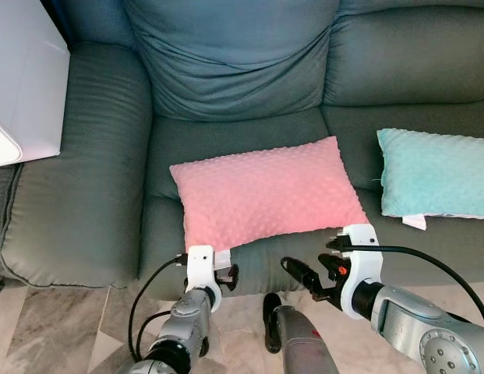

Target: Move the pillow to the sofa

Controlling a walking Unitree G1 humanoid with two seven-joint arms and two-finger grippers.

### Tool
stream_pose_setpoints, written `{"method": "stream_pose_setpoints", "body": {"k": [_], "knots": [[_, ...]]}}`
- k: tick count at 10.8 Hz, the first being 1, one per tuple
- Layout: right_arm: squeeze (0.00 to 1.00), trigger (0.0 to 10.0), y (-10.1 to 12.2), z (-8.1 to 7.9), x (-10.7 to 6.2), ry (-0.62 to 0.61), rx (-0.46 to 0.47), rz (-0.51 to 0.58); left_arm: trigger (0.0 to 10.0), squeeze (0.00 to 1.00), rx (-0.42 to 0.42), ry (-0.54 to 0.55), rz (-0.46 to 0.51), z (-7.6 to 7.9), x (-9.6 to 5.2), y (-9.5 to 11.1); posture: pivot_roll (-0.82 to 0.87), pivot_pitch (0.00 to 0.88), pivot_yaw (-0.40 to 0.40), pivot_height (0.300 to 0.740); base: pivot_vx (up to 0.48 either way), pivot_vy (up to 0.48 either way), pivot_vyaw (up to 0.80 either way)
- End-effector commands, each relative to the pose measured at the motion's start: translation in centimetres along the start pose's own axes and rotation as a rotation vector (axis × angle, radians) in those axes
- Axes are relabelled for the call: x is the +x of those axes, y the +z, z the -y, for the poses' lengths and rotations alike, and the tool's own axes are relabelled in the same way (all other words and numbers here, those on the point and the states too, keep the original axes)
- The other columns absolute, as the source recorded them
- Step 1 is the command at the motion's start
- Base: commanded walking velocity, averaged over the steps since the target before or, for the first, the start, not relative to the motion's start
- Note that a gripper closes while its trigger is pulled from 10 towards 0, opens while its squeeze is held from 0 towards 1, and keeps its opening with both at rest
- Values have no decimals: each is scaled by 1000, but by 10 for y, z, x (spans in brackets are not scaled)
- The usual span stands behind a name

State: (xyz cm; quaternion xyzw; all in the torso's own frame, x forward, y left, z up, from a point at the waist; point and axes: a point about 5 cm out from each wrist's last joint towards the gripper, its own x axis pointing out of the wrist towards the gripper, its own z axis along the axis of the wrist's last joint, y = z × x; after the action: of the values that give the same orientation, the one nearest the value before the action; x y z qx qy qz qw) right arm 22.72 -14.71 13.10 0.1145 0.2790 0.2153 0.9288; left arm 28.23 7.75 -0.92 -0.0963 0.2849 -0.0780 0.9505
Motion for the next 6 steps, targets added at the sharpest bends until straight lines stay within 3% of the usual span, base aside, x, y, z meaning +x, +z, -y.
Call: {"method": "stream_pose_setpoints", "body": {"k": [1,3,5,6], "knots": [[0,10000,-2,-1,-4,-9,0,-8,10000,0,-60,25,-62,-3,-5,-21,-354,411,-32,740,0,0,0],[0,10000,2,0,-3,-13,-14,13,10000,0,-125,62,-25,-6,-3,-16,-361,414,-35,740,0,0,0],[0,10000,6,-1,-4,-16,-28,34,10000,0,-126,156,14,-17,-1,-4,-373,416,-41,740,0,0,0],[0,10000,8,0,-4,-20,-37,46,10000,0,-145,233,32,-30,0,6,-376,418,-44,740,0,0,0]]}}
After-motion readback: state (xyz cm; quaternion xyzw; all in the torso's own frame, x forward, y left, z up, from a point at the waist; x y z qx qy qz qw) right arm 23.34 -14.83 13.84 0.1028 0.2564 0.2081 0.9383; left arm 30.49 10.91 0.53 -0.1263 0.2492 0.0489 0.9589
